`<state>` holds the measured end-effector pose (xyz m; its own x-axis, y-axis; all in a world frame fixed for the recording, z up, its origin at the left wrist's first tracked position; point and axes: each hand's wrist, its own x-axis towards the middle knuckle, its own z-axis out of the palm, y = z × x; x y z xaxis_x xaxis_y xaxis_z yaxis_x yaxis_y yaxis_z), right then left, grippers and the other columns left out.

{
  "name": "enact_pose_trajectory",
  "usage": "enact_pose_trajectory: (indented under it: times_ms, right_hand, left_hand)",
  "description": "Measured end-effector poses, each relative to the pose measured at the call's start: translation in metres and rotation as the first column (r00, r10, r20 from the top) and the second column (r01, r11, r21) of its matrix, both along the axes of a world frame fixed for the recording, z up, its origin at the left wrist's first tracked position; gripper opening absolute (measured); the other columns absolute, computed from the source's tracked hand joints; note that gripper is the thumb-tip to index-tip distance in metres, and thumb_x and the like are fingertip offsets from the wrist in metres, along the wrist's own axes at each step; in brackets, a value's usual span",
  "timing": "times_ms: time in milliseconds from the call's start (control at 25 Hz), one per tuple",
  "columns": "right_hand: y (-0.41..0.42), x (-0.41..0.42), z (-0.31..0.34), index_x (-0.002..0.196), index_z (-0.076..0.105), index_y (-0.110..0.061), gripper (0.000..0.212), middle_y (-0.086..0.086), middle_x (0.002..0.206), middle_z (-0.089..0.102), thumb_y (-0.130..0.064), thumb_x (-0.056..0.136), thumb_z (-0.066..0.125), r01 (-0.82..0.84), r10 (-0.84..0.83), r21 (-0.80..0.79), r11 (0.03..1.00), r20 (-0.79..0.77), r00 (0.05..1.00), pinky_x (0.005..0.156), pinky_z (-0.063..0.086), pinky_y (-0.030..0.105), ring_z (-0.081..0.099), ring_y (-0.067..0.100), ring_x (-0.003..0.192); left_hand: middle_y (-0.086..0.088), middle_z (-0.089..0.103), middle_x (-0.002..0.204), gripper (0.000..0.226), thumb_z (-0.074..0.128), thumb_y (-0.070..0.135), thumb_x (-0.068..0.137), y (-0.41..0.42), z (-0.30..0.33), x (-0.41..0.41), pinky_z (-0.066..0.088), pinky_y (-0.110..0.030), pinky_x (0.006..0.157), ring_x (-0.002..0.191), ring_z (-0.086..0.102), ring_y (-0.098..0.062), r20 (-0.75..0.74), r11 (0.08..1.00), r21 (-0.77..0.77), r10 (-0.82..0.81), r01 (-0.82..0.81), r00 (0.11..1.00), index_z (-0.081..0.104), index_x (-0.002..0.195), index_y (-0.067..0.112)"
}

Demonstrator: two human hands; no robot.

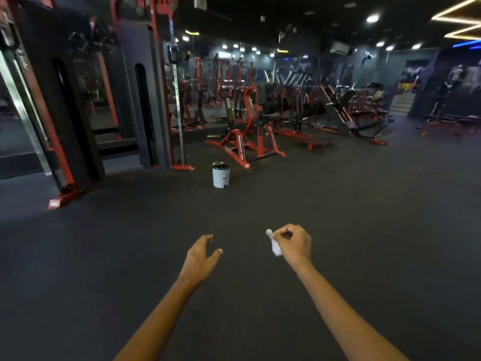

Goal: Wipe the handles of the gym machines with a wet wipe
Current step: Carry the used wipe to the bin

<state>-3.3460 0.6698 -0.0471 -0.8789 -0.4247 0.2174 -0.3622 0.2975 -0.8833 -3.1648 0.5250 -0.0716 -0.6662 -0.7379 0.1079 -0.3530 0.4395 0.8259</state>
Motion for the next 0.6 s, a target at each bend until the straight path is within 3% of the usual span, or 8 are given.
enact_pose_trajectory:
  times_ms: [360, 600]
  right_hand:
    - [-0.23, -0.186, -0.03, 0.073, 0.067, -0.011, 0.007, 0.002, 0.088, 0.063, -0.013, 0.079, 0.067, -0.056, 0.056, 0.03, 0.998, 0.007, 0.998, 0.058, 0.04, 0.012, 0.059, 0.011, 0.076]
    - [-0.379, -0.326, -0.019, 0.069, 0.064, -0.017, 0.014, 0.001, 0.088, 0.062, -0.022, 0.08, 0.071, -0.097, 0.096, 0.045, 0.994, 0.015, 0.995, 0.068, 0.05, 0.027, 0.061, 0.015, 0.078]
  left_hand:
    - [-0.01, 0.049, 0.139, 0.052, 0.061, 0.02, 0.093, -0.22, -0.023, -0.191, 0.034, -0.022, 0.103, 0.131, 0.044, -0.019, 0.004, 1.0, -0.006, 0.017, -0.017, 1.0, 0.043, 0.139, 0.005]
    - [-0.009, 0.05, 0.139, 0.051, 0.06, 0.021, 0.093, -0.355, -0.021, -0.318, 0.035, -0.022, 0.103, 0.13, 0.045, -0.019, -0.006, 0.996, 0.012, 0.088, -0.088, 0.996, 0.043, 0.139, 0.006]
